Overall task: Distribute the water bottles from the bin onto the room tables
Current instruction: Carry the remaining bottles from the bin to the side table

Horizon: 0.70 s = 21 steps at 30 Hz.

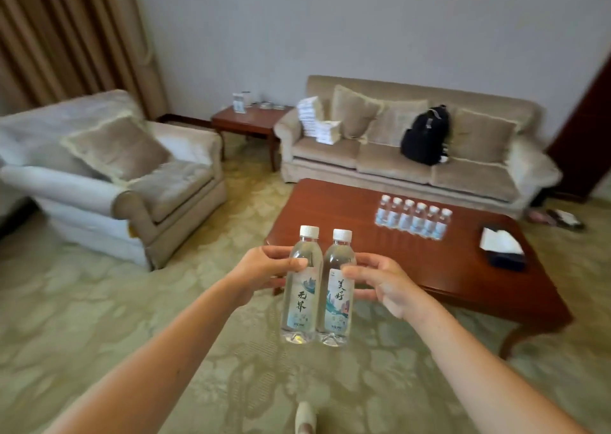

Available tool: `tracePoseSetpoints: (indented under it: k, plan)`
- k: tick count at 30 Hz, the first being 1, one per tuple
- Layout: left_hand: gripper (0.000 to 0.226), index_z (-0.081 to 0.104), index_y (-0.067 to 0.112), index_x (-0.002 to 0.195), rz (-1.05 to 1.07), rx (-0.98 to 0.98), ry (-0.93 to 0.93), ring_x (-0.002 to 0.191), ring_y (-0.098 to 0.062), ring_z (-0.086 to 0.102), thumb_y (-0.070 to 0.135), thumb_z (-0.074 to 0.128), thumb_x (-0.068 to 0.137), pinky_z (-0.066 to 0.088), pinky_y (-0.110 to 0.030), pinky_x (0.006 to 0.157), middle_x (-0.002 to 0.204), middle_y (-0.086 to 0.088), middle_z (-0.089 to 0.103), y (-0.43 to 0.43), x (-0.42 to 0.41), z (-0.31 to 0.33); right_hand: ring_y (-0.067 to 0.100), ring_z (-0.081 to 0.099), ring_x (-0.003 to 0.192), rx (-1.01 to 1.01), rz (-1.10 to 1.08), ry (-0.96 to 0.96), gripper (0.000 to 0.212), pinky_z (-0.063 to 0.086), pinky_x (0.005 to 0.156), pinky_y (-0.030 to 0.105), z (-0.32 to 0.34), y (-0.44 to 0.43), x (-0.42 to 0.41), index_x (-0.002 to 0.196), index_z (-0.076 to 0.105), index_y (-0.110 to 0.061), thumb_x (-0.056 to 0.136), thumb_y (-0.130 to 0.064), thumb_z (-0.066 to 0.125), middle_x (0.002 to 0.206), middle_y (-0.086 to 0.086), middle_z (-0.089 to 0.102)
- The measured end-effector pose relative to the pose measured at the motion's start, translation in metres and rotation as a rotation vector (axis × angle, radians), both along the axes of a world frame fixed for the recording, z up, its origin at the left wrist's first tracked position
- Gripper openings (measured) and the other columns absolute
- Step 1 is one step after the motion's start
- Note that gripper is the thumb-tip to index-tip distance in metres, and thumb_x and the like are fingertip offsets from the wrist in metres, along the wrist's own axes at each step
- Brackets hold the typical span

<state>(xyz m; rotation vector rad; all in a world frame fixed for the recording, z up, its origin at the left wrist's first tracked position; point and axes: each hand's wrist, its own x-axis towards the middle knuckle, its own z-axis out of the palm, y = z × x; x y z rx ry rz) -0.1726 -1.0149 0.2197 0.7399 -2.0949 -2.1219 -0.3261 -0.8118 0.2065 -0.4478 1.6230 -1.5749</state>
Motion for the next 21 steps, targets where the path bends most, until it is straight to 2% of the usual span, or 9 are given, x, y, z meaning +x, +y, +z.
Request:
tracePoseSetpoints:
  k: [3,6,10,12,15,17,21]
  plan:
    - [0.067,0.075,0.02,0.109,0.112,-0.03,-0.003,0.099,-0.015,0.072,0.044,0.089,0.048,0.055,-0.026,0.08,0.103,0.0,0.076,-0.057,-0.01,0.003,0.026,0.074,0.097,-0.024,0.096,-0.016,0.073,0.06,0.071,0.038,-0.001,-0.076,-0.032,0.121,0.063,-0.005,0.053,-0.017,0.088,0.112,0.012,0.074]
    - [0.061,0.074,0.019,0.11,0.211,-0.055,-0.001,0.097,-0.013,0.072,0.041,0.086,0.054,0.055,-0.023,0.076,0.102,0.0,0.076,-0.111,-0.025,0.014,0.03,0.072,0.103,-0.036,0.199,-0.021,0.073,0.06,0.081,0.044,0.002,-0.153,-0.065,0.123,0.063,-0.005,0.055,-0.016,0.089,0.115,0.014,0.073]
    - [0.065,0.074,0.02,0.111,0.321,-0.081,0.013,0.101,-0.016,0.071,0.044,0.086,0.052,0.056,-0.031,0.088,0.104,0.0,0.076,-0.183,-0.047,0.026,0.025,0.073,0.099,-0.065,0.322,-0.004,0.061,0.06,0.076,0.04,0.012,-0.244,-0.106,0.12,0.065,-0.007,0.063,-0.012,0.085,0.111,0.012,0.074]
    - [0.066,0.074,0.022,0.11,0.368,-0.084,0.017,0.101,-0.015,0.071,0.045,0.087,0.049,0.055,-0.032,0.09,0.103,0.0,0.076,-0.213,-0.056,0.03,0.024,0.073,0.1,-0.063,0.355,-0.008,0.068,0.06,0.08,0.043,0.015,-0.284,-0.124,0.122,0.063,-0.006,0.058,-0.013,0.087,0.113,0.013,0.074]
    - [0.062,0.075,0.021,0.109,0.423,-0.077,0.023,0.097,-0.015,0.071,0.042,0.087,0.052,0.056,-0.028,0.082,0.102,-0.001,0.077,-0.252,-0.07,0.033,0.027,0.07,0.107,-0.048,0.408,-0.01,0.086,0.055,0.095,0.052,0.016,-0.337,-0.145,0.127,0.061,-0.006,0.049,-0.02,0.094,0.118,0.013,0.072]
    - [0.058,0.074,0.017,0.111,0.441,-0.065,0.03,0.096,-0.017,0.072,0.036,0.086,0.057,0.056,-0.026,0.078,0.103,-0.004,0.076,-0.279,-0.08,0.034,0.027,0.07,0.107,-0.049,0.429,-0.013,0.085,0.056,0.093,0.049,0.016,-0.368,-0.158,0.126,0.062,-0.007,0.048,-0.021,0.093,0.118,0.013,0.072]
    - [0.058,0.073,0.013,0.112,0.464,-0.032,0.029,0.101,-0.022,0.071,0.031,0.087,0.059,0.057,-0.032,0.084,0.107,-0.008,0.075,-0.337,-0.1,0.026,0.027,0.07,0.107,-0.044,0.451,-0.015,0.085,0.057,0.09,0.047,0.012,-0.43,-0.18,0.123,0.064,-0.009,0.045,-0.022,0.094,0.119,0.014,0.071]
